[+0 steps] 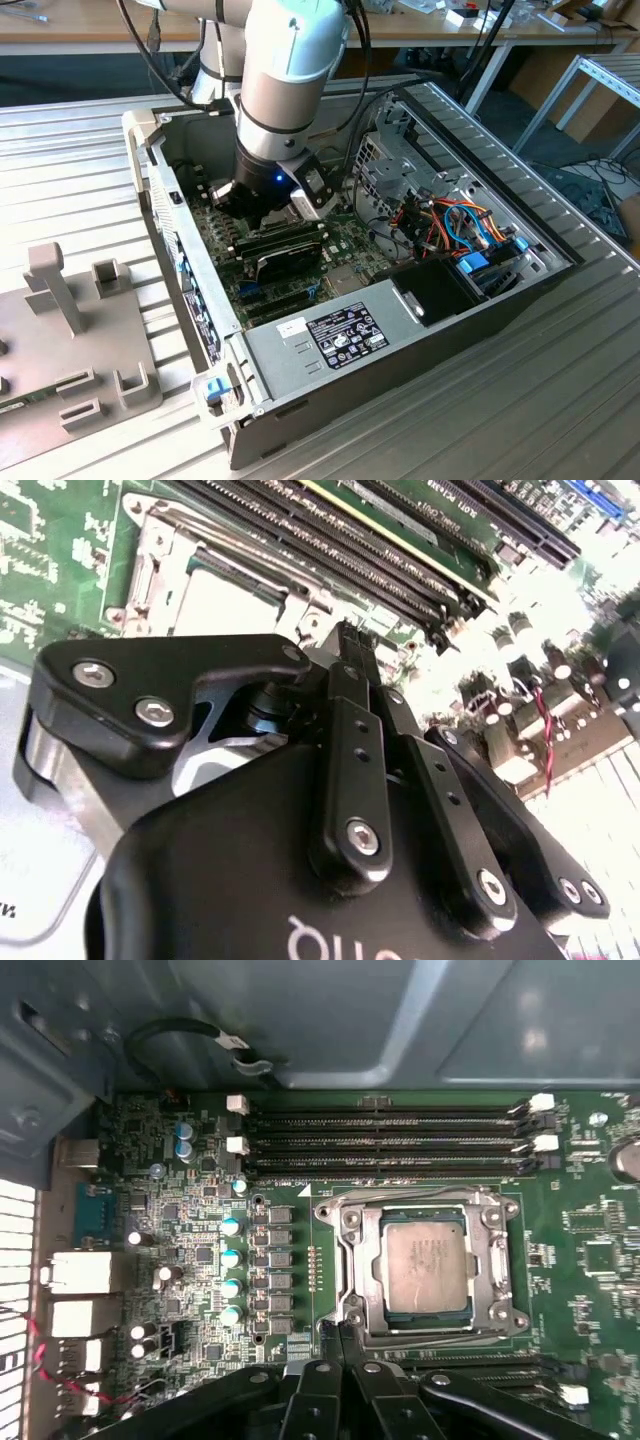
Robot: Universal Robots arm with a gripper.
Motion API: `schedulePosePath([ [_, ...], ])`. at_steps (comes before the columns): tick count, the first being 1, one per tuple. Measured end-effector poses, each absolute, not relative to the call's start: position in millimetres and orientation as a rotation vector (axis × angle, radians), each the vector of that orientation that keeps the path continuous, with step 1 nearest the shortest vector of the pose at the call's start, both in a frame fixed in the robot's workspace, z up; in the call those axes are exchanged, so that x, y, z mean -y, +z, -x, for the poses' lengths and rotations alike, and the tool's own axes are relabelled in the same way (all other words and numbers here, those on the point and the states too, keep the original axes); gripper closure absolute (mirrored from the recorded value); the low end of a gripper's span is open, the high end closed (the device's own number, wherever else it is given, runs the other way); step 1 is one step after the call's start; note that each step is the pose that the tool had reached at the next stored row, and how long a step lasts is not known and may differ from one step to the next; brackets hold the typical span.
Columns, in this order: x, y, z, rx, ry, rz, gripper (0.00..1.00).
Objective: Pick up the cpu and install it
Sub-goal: 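Install the second cpu locking lever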
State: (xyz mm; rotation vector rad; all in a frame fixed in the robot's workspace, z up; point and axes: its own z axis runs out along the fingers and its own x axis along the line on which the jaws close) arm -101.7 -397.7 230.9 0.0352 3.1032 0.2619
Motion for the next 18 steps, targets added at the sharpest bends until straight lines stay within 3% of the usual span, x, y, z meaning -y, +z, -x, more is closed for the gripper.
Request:
schedulePosePath([
  [13,398,278,102,-3.089,0.261,-0.033,0.89],
  [18,394,278,102,-3.088,0.242,-0.033,0.89],
])
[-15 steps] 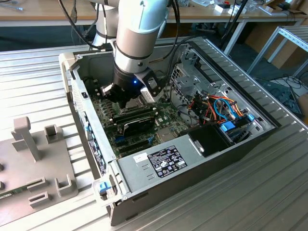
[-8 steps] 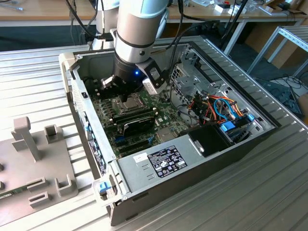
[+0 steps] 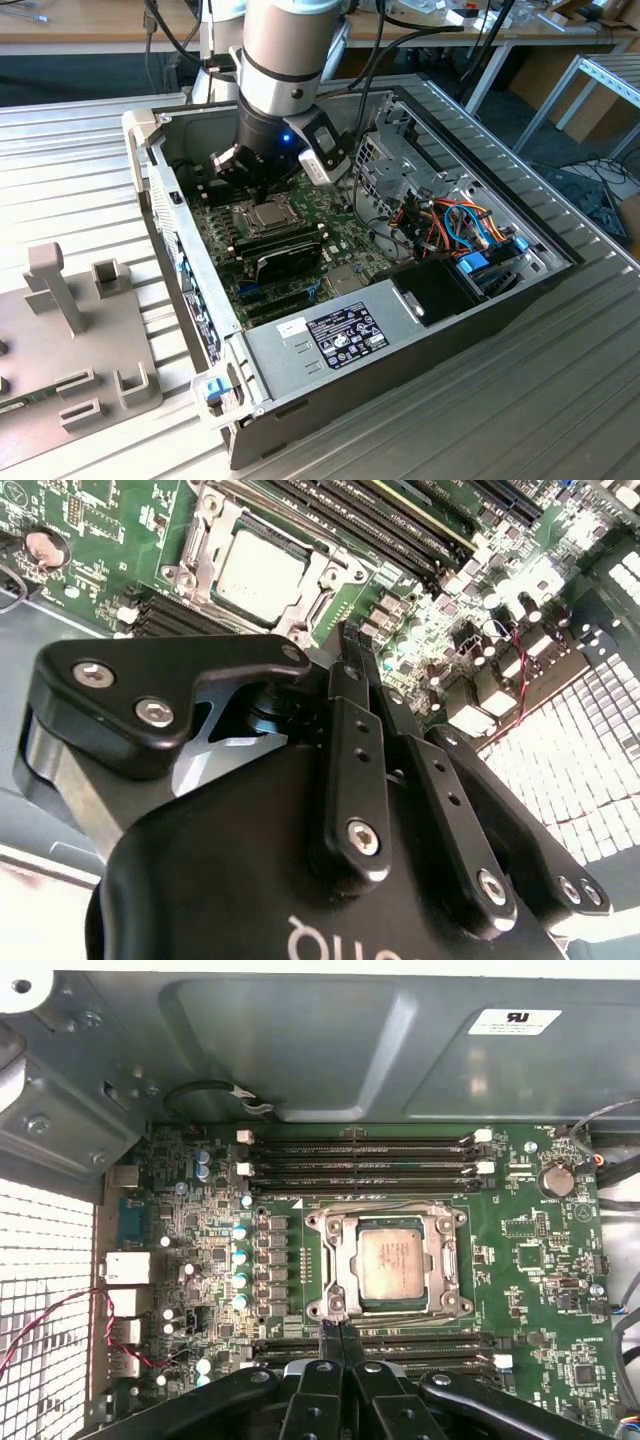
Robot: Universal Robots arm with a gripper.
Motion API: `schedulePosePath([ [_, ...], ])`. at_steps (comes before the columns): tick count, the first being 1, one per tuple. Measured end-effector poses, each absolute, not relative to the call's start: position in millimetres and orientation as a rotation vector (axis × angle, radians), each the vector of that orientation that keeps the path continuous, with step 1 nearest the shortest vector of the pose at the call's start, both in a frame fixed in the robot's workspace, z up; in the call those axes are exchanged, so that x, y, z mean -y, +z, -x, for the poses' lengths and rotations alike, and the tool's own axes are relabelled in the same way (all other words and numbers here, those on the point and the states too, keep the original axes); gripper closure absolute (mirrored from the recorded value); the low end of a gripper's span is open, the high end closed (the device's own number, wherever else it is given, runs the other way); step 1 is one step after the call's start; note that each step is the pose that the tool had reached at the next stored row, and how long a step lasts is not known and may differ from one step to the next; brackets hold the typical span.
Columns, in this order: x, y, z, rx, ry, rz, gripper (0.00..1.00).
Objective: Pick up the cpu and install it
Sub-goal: 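Install the second cpu locking lever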
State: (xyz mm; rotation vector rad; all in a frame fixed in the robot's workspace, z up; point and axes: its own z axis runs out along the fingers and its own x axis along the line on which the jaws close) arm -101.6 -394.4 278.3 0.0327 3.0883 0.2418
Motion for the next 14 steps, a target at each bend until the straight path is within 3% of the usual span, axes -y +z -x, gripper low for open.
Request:
schedulePosePath([
  [8,380,278,87,-3.098,0.099,-0.029,0.89],
  [14,369,278,69,-3.105,0.037,-0.029,0.89],
])
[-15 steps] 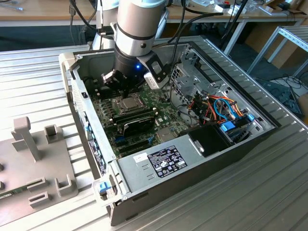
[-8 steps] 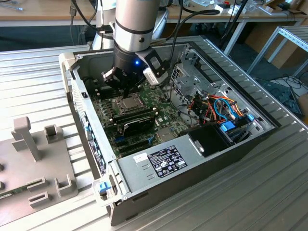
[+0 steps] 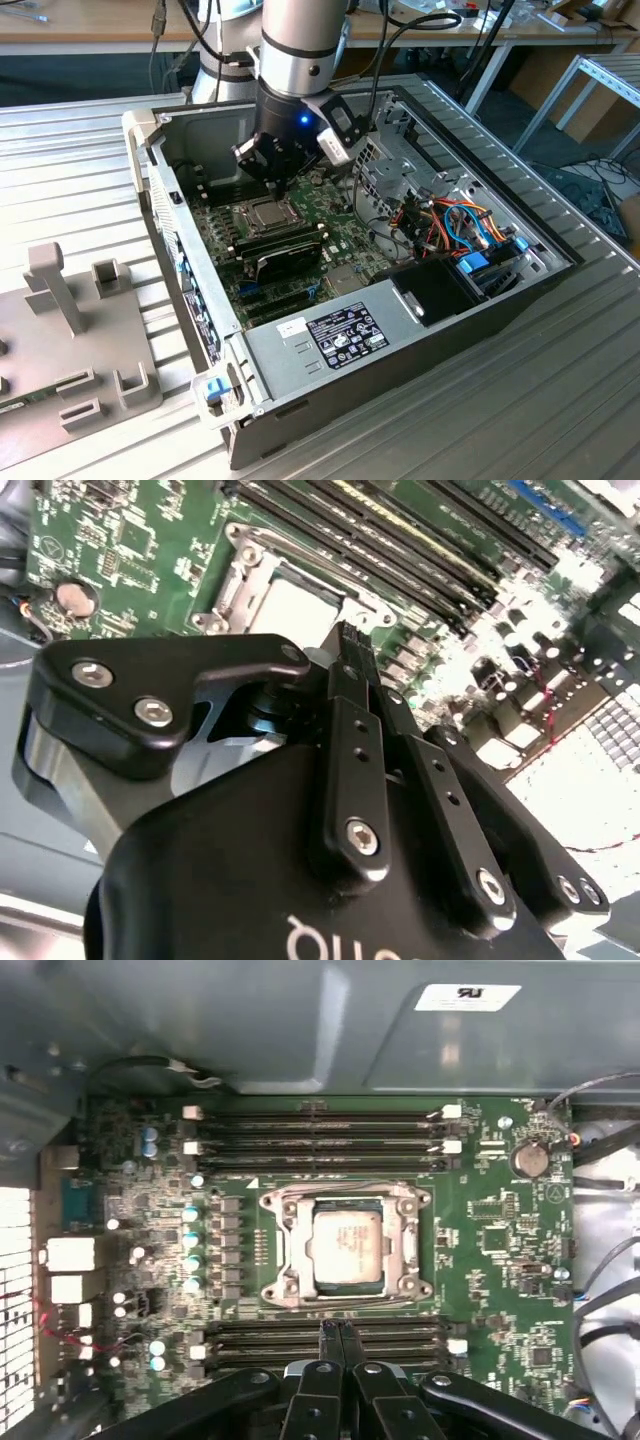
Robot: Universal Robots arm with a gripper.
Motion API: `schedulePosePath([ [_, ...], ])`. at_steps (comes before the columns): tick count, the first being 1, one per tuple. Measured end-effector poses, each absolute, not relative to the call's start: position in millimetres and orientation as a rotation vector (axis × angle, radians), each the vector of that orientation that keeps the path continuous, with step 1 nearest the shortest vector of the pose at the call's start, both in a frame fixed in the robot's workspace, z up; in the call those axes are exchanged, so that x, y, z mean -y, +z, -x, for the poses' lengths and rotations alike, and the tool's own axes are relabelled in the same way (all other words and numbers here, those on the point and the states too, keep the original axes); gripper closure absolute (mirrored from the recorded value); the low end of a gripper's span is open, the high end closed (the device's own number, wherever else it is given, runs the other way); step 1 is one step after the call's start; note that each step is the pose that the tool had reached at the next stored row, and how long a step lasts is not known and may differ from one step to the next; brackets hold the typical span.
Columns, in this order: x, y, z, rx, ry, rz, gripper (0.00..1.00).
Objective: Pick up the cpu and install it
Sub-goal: 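Install the second cpu locking lever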
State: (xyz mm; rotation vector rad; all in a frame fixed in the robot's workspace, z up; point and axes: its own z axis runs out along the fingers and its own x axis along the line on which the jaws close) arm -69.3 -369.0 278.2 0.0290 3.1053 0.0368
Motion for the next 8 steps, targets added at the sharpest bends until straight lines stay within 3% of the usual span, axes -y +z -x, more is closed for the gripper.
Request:
schedulePosePath([
  [8,351,278,68,-3.105,0.024,-0.028,0.89],
])
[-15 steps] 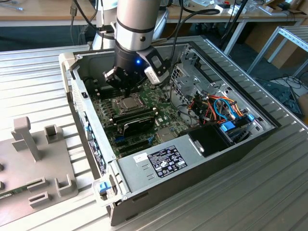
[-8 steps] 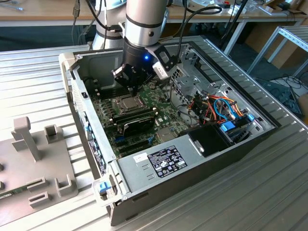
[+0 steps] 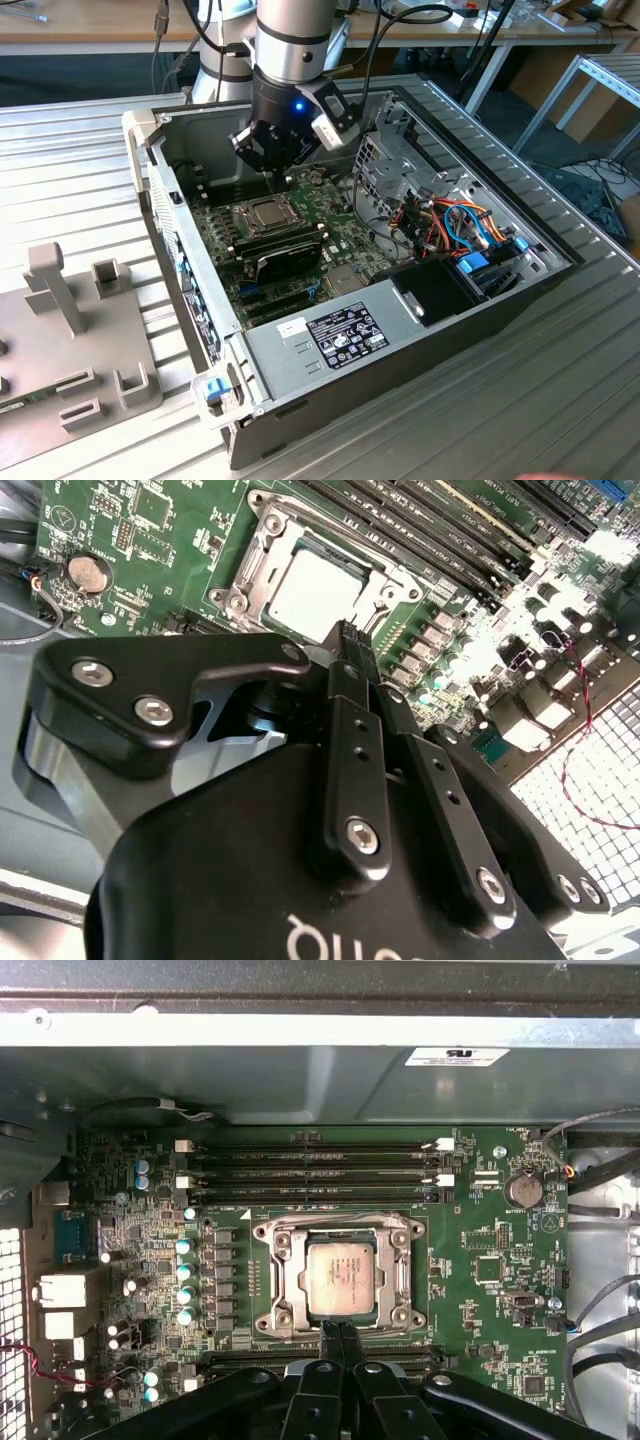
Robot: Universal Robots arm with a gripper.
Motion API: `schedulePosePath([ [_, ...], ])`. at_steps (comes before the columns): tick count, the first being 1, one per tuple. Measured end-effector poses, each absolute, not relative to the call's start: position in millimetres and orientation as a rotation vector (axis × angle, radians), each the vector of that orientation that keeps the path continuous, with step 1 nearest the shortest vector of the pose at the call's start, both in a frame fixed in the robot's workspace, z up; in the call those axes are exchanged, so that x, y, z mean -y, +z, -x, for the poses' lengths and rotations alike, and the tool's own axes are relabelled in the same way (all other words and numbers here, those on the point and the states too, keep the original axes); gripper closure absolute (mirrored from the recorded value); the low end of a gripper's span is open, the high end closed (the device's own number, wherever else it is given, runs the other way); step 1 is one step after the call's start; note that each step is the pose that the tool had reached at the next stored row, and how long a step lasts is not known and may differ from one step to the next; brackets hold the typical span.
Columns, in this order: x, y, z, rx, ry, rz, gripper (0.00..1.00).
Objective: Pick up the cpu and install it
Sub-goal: 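Install the second cpu locking lever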
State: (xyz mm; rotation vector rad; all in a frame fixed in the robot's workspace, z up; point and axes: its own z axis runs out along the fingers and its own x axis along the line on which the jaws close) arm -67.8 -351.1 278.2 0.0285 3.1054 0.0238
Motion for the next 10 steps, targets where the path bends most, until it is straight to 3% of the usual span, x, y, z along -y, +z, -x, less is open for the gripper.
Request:
schedulePosePath([
  [10,342.4,278.2,67.8,-3.105,0.024,-0.028,0.89],
])
